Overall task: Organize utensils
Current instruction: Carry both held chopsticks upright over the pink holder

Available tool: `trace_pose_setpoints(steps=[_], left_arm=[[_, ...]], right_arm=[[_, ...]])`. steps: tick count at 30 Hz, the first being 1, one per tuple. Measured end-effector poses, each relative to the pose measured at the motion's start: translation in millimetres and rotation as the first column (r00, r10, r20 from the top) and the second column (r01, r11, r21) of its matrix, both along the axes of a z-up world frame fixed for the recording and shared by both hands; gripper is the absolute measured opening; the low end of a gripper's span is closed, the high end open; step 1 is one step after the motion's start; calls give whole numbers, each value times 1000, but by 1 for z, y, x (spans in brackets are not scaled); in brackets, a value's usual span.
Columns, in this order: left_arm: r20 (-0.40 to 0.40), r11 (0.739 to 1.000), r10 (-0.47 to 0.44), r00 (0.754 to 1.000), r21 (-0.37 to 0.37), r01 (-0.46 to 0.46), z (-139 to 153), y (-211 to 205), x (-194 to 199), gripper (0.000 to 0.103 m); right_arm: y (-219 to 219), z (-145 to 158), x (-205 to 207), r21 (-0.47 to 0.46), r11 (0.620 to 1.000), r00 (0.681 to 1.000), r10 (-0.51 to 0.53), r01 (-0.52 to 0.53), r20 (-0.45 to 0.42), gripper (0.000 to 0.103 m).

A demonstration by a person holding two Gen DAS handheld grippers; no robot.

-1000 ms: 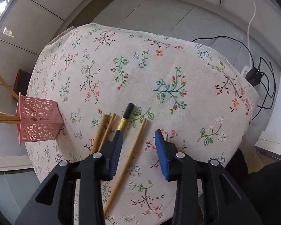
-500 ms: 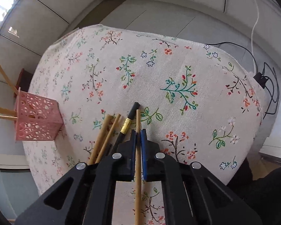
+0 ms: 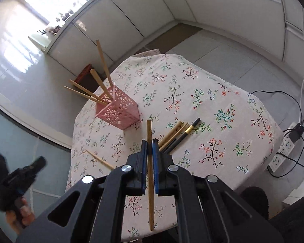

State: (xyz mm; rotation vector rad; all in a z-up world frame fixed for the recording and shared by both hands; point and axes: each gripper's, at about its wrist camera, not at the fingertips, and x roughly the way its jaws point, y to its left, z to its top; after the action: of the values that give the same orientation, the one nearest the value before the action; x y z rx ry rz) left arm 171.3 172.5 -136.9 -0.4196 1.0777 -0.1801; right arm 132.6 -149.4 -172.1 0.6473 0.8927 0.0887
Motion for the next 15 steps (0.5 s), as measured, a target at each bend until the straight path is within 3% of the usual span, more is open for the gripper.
trace_pose_setpoints(steps=[2,4,6,8,15], left_arm=[[-167,986,165,972,40,-161,-41,30,25,15],[-255,970,238,937,8,-244,-67,49,46,22],[-268,954,293,918,12,-301,-79,52,64,28],[-260,939,343,903,97,-329,-85,45,83,39],[-312,889,452,835,233,-394,-115,30,150,39]], right_arm=[[-1,-1,2,12,1000,1000,4,-4,10,5],[-2,-1,4,22,1000,1000,7,-7,18,5],[-3,0,6,28,999,999,15,-16,28,5],[-2,2,7,22,999,999,28,-29,45,5],[0,10,16,-28,996,990,89,-86,106,5]])
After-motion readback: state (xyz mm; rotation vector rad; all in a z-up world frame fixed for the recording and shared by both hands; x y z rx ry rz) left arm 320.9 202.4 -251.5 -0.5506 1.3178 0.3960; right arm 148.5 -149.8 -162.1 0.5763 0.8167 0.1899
